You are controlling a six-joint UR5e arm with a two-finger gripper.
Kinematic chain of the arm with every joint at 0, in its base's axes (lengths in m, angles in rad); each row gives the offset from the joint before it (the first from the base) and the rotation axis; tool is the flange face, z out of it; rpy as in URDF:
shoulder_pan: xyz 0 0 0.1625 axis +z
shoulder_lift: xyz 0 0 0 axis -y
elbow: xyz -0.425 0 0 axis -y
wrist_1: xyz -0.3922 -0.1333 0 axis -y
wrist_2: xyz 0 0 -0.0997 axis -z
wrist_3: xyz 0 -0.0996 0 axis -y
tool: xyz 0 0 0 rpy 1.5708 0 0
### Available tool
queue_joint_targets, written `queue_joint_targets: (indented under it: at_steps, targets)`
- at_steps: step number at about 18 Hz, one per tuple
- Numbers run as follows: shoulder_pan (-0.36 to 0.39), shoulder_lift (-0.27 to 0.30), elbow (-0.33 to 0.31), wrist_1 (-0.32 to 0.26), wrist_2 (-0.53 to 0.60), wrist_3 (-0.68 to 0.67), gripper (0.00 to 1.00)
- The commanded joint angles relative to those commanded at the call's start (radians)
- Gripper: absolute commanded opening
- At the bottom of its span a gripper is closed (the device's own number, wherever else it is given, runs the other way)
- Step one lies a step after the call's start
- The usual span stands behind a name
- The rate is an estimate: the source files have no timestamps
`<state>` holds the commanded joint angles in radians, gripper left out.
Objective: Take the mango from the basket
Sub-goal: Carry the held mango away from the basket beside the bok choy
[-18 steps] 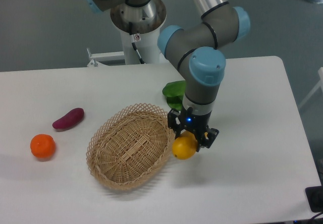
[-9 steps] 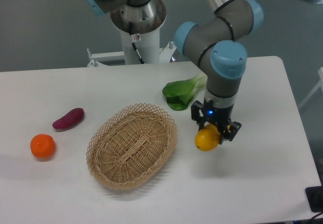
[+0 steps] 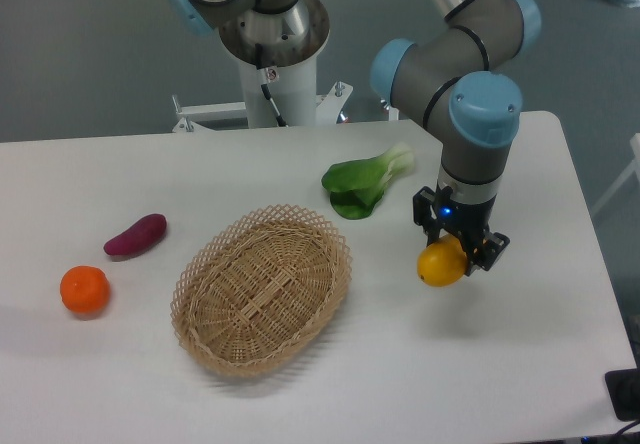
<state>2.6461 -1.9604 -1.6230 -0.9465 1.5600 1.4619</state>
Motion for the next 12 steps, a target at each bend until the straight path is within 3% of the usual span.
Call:
queue_joint_targets:
  at_steps: [12]
  targets:
    - [-0.003, -0.002, -0.009, 0.002, 0.002, -0.002, 0.33]
